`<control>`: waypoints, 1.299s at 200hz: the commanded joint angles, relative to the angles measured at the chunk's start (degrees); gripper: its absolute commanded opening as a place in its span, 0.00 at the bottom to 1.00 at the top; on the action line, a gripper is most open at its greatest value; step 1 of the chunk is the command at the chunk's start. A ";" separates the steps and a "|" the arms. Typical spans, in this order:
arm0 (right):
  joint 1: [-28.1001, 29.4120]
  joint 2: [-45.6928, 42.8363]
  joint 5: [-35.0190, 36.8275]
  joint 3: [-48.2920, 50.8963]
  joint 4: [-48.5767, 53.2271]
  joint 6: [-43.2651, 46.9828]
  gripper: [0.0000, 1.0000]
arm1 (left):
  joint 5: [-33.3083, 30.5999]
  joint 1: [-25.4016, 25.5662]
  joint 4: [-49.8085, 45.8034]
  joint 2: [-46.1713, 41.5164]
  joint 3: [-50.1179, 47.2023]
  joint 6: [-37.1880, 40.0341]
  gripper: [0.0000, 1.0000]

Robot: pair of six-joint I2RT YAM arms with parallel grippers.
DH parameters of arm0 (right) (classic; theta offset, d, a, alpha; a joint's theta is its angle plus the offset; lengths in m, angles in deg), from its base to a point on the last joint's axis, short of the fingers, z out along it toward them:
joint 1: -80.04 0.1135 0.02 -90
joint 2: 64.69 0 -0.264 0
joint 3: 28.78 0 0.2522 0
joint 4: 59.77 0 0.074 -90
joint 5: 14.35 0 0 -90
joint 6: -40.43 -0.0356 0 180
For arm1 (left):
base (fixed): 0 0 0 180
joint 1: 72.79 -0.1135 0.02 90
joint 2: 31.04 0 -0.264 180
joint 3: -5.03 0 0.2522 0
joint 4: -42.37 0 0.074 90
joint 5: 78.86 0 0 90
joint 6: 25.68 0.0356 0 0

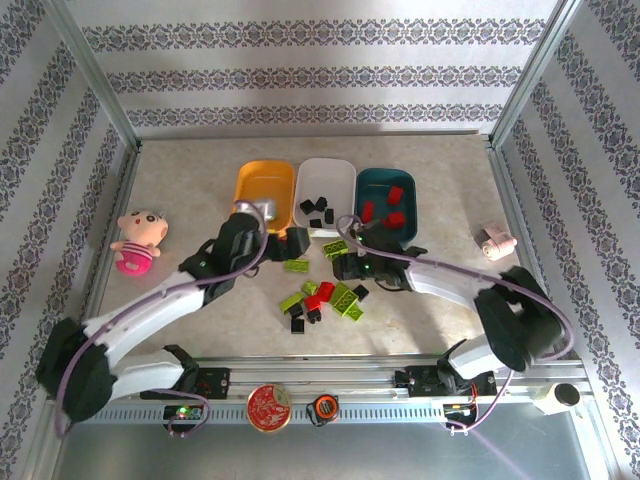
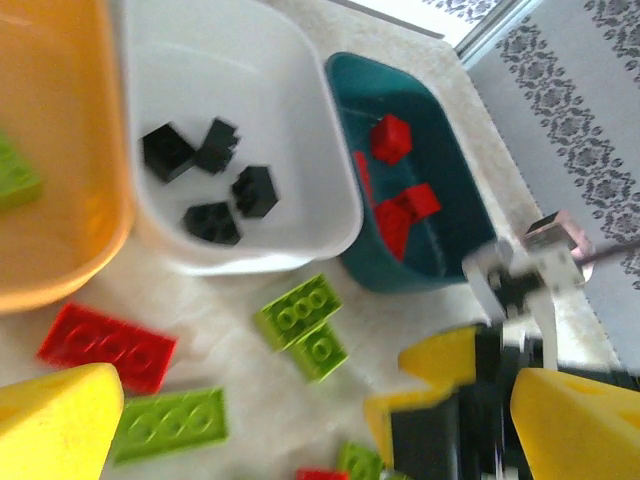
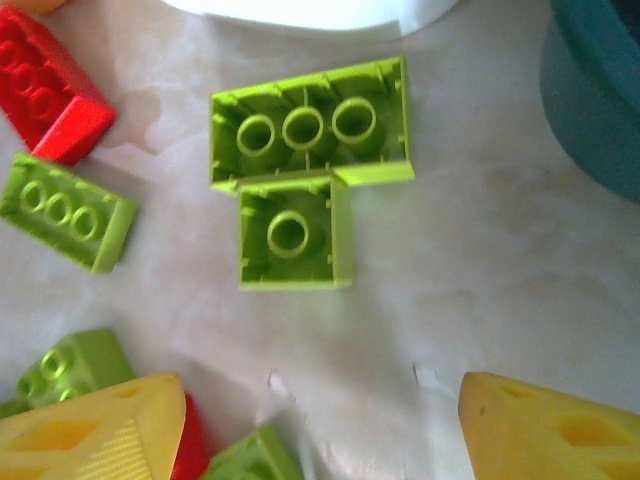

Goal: Sort the legos into containers by color
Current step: Pick up the lego from the center of the table, then place the lego in the container.

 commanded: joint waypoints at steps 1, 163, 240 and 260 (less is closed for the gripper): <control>1.08 4.94 2.86 -4.20 -0.01 1.96 0.72 | -4.23 -0.09 -1.35 -8.37 -5.00 -2.19 1.00; 6.48 1.72 3.84 -10.06 3.89 6.11 0.28 | -8.55 -0.04 -14.35 -29.20 -18.12 -4.35 1.00; 6.59 18.81 -2.72 -36.01 4.72 6.81 0.28 | -8.39 -0.09 -15.39 -30.52 -19.99 -5.02 1.00; 6.44 25.60 -2.42 -44.01 5.98 6.57 0.29 | -7.62 -0.08 -15.26 -30.57 -20.60 -5.38 1.00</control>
